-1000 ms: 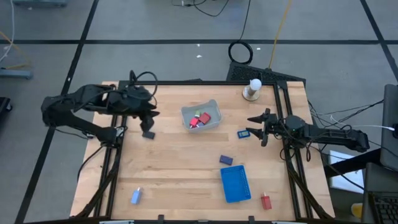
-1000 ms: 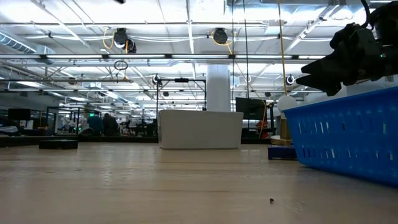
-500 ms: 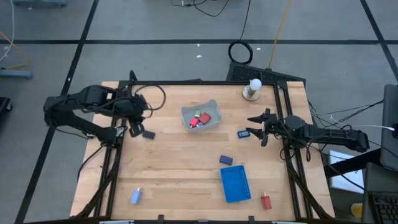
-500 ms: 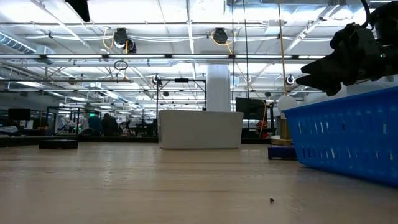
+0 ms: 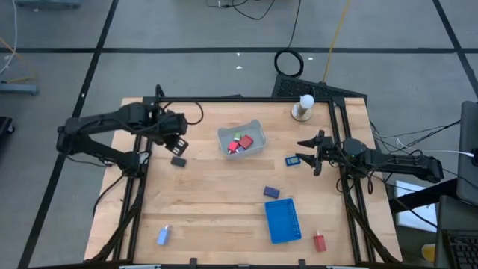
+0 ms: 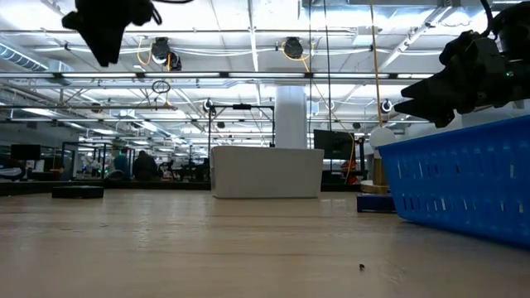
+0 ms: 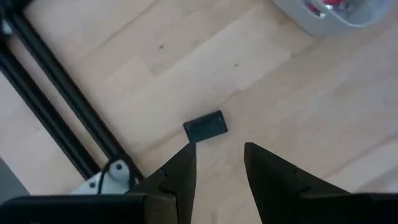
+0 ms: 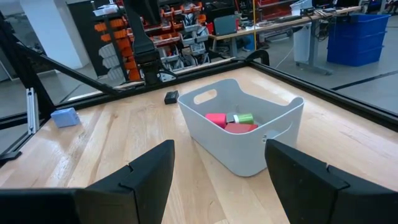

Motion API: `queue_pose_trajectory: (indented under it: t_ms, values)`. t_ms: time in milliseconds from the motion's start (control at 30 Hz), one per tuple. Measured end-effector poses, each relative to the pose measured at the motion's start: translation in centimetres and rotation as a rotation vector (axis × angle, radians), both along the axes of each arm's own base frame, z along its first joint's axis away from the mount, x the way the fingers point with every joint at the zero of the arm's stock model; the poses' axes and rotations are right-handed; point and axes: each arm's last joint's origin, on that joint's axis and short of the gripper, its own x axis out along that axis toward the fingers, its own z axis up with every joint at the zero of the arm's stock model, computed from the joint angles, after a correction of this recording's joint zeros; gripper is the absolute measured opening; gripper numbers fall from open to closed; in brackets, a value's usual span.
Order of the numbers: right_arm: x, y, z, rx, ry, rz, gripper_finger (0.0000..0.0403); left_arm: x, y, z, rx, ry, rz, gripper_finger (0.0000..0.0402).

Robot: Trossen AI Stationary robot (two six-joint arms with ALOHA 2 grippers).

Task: Pick & Place Office items
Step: Put the black timer into the blue bin

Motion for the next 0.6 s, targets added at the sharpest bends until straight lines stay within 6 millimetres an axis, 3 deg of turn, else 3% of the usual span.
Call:
queue_pose_trajectory:
  t_ms: [300,600]
  values:
    - [0.0,0.0,0.0,0.0,0.0,0.0,0.0243,0.3,0.4,-3.2,-0.027,0.029,0.212,0.0147]
    - [0.0,0.0,0.0,0.0,0.0,0.0,0.0242,0.1,0.3,-4.1,-0.06,0.045,0.318,0.0268]
